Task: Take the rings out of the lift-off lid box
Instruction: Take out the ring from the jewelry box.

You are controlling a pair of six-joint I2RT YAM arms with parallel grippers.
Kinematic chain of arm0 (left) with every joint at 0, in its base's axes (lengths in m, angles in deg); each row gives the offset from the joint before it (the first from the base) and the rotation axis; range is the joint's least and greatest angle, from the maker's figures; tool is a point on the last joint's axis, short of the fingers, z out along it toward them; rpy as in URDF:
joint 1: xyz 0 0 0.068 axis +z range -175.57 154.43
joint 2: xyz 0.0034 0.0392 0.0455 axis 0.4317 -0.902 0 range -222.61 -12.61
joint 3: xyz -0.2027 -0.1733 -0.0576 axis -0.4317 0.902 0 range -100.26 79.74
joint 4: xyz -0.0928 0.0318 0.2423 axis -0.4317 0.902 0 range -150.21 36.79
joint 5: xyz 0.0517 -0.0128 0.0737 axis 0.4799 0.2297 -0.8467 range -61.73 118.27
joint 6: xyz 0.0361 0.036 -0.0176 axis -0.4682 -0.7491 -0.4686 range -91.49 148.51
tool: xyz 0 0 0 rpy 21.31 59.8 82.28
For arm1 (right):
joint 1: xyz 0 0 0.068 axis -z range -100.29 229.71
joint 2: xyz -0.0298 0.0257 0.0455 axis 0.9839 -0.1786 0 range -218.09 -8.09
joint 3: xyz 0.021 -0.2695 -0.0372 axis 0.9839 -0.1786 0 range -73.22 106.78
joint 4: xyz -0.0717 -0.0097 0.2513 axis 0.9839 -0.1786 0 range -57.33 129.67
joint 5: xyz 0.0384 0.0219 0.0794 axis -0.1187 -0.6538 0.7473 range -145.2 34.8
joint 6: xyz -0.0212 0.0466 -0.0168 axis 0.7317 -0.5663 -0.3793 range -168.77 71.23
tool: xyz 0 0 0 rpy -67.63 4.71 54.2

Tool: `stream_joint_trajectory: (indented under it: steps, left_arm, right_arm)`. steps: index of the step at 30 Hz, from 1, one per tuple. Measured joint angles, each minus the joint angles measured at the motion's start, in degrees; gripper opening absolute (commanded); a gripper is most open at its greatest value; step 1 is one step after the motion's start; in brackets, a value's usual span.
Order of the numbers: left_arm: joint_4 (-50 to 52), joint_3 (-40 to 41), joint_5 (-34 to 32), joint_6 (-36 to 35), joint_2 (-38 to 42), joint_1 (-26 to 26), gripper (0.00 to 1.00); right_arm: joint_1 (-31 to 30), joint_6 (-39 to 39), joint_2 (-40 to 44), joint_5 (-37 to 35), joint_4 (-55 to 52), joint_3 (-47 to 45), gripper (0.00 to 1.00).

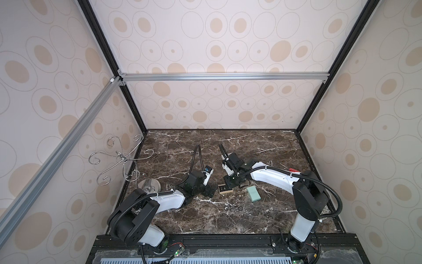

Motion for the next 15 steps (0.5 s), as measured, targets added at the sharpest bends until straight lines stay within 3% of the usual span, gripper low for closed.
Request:
stream_joint_trajectory:
  steps: [15]
  left_arm:
    - [-1.7, -0.7, 2.2, 0.4, -3.0, -0.2, 1.0]
  right_arm:
    - [-1.2, -2.8, -4.0, 1.0, 2.4, 0.0, 0.21]
